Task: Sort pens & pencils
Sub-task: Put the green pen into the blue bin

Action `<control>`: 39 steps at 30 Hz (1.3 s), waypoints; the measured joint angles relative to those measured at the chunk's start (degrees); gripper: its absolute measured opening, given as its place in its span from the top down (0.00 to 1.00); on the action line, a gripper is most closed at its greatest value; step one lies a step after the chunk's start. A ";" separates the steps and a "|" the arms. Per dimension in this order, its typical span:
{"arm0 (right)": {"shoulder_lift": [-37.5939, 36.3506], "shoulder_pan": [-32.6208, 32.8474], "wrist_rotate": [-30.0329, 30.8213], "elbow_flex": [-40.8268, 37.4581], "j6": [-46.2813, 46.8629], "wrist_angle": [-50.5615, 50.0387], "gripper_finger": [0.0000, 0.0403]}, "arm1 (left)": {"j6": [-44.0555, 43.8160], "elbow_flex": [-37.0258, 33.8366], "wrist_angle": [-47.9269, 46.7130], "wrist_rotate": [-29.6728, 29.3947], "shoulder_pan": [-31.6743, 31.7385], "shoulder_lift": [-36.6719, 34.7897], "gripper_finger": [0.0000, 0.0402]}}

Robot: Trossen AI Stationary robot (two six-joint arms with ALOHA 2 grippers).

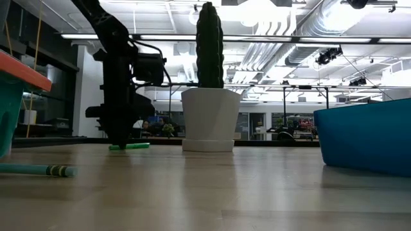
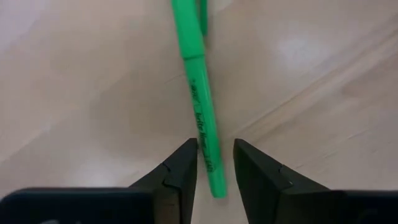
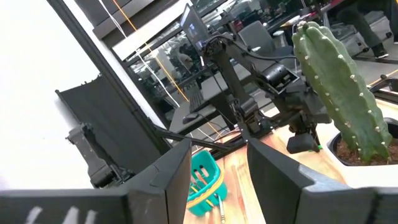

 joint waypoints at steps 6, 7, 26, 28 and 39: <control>0.00 0.00 0.00 0.00 0.09 -0.02 0.63 | 0.48 0.23 0.03 1.25 0.01 1.59 0.77; 0.00 0.00 0.00 0.02 0.16 -0.02 0.63 | 0.48 0.22 0.04 1.21 0.00 1.59 0.77; -0.02 0.00 0.68 0.02 0.17 -0.66 0.63 | 3.78 0.02 0.36 2.73 0.04 0.70 0.92; -0.02 0.00 0.91 0.02 0.38 -0.63 0.63 | 4.70 -0.17 -0.02 3.43 0.04 -0.27 0.91; 0.13 0.00 2.06 0.02 1.58 -0.42 0.63 | 10.73 -0.17 -4.89 3.53 -0.13 -10.09 0.96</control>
